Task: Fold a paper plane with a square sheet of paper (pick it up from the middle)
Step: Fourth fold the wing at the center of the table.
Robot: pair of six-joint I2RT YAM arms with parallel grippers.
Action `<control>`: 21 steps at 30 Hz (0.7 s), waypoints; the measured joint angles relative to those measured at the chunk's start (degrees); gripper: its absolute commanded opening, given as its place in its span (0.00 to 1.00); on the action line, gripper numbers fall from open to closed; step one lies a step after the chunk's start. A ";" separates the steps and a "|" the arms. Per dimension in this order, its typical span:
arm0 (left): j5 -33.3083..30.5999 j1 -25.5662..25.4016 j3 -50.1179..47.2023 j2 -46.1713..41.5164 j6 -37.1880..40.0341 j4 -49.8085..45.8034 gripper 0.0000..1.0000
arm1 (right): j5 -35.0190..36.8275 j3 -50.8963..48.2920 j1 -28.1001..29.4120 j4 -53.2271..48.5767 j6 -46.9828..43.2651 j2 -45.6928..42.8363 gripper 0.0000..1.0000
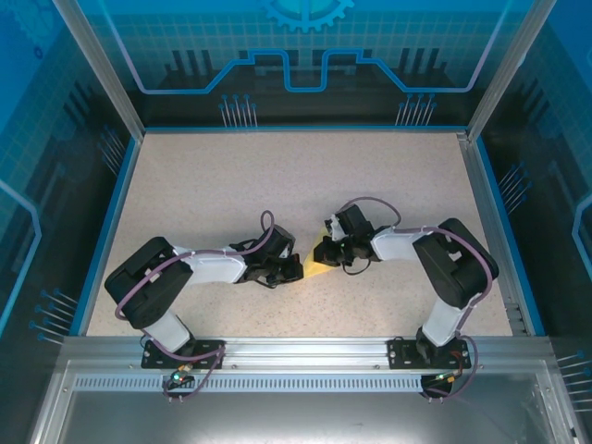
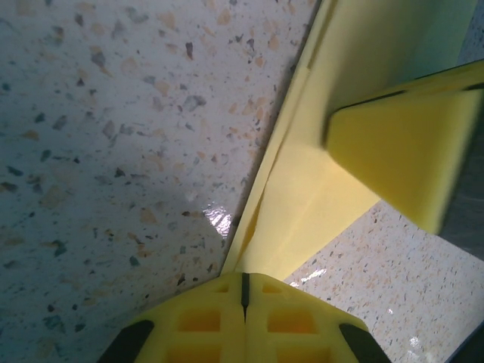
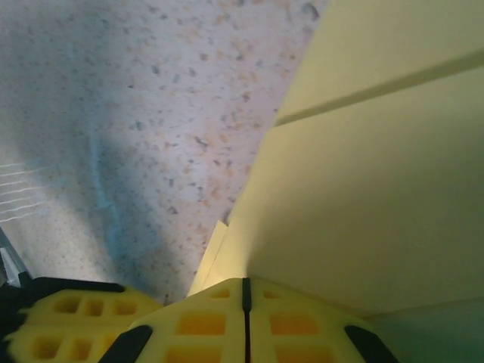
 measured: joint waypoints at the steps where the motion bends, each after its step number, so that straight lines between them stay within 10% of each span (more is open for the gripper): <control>1: 0.02 0.00 0.00 -0.02 0.00 -0.09 0.00 | -0.17 0.22 -0.02 0.02 0.11 0.15 0.06; 21: 0.50 0.00 -2.47 -3.72 1.51 -3.04 0.00 | -0.17 1.49 0.00 -1.49 0.17 0.87 0.06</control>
